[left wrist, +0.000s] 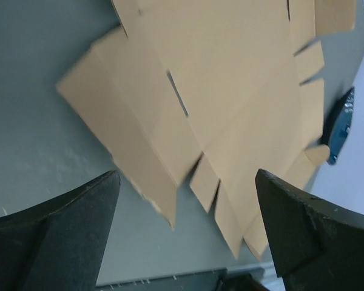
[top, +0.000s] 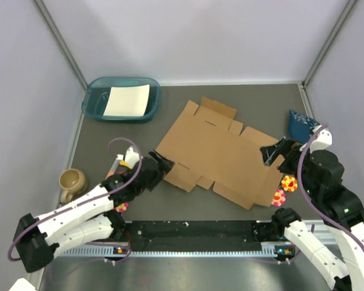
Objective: Fold the paper box
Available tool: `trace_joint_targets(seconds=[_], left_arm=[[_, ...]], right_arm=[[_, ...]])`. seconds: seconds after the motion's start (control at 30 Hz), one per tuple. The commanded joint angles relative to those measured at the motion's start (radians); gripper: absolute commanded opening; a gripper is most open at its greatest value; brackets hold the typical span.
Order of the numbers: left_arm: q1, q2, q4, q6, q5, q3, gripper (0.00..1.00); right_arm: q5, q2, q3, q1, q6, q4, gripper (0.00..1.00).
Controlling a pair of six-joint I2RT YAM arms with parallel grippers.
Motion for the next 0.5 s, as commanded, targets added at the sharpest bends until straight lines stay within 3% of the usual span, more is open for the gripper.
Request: trace_joint_targets(seconds=[0.0, 0.13, 0.27, 0.47], left_arm=[[-0.163, -0.006, -0.136, -0.353, -0.251, 0.082, 0.99], [-0.197, 0.123, -0.17, -0.435, -0.188, 0.078, 0.99], [-0.26, 0.162, -0.109, -0.48, -0.229, 0.034, 0.99], [-0.277, 0.185, -0.148, -0.498, -0.192, 0.024, 0.98]], right_arm=[[-0.02, -0.008, -0.047, 0.005, 0.03, 0.08, 0.98], [-0.062, -0.001, -0.083, 0.007, 0.057, 0.095, 0.98], [-0.074, -0.008, -0.077, 0.005, 0.045, 0.087, 0.98], [-0.043, -0.044, -0.07, 0.007, 0.031, 0.048, 0.98]])
